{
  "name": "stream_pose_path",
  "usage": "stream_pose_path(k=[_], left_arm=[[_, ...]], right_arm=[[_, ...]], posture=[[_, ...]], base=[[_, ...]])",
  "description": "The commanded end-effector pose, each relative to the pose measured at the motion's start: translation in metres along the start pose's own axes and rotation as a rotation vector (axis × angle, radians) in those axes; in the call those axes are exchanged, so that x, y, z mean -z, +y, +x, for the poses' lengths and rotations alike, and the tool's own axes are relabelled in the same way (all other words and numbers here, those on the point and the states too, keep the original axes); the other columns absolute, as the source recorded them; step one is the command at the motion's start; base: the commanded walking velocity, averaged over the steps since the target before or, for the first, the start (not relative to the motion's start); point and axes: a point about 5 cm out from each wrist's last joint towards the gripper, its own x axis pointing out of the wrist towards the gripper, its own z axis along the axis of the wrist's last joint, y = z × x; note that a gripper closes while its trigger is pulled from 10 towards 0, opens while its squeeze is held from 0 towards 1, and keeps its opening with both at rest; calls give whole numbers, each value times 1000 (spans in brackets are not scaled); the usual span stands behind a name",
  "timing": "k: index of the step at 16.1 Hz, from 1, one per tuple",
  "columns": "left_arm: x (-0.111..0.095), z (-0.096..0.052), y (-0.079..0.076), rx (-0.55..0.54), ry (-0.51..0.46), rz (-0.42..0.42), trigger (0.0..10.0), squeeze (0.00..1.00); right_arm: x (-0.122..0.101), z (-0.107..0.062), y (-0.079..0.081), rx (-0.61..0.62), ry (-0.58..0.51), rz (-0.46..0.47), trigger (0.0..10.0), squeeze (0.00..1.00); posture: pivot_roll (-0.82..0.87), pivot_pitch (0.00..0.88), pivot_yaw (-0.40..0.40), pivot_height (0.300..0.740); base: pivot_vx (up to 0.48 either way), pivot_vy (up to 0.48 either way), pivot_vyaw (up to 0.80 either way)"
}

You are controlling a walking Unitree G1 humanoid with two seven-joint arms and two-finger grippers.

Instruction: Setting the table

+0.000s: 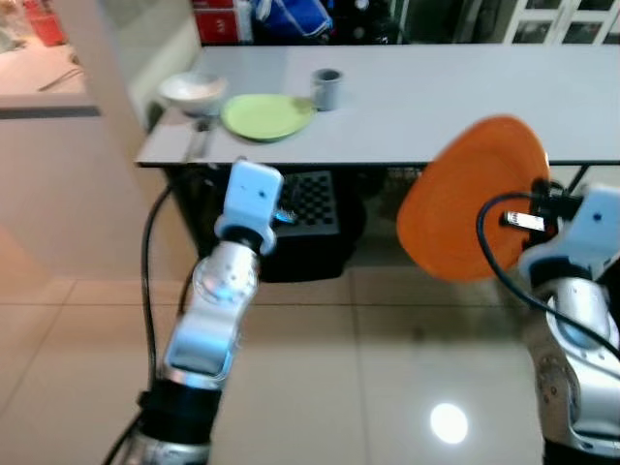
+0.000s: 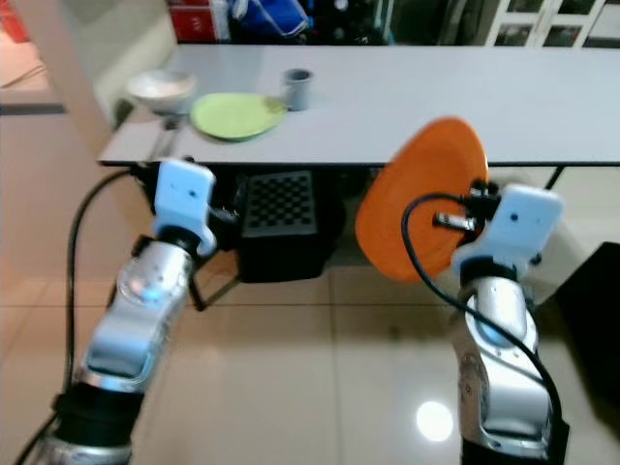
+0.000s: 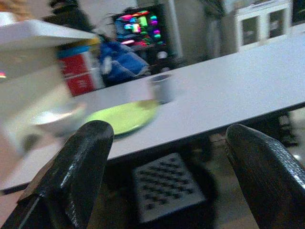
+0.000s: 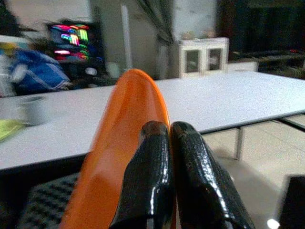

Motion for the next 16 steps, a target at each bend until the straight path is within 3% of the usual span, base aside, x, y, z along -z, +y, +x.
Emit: stream_pose_path(k=[1,4,13,14,16], left_arm=[[-2,0,8,-21,-4,24,10000,0],[-3,4,9,-7,-14,34,10000,0],[-3,-3,22,-59,-22,39,10000,0],[-3,0,25,-70,-3,2,10000,0],[-4,5,29,-98,-18,21,10000,0]], right_arm=[[-9,3,4,4,-40,11,10000,0],[-10,4,7,0,-41,13,10000,0],[1,6,14,13,8,45,10000,0],[-2,9,16,-1,4,28,10000,0],[1,11,19,-4,27,3,10000,0]], posture=[[-111,0,40,740],[-108,0,28,740],[-78,0,41,740],[-87,0,43,740],[-67,0,35,740]], base=[[0,-458,0],[0,-458,0],[0,-448,0],[0,0,0],[0,0,0]])
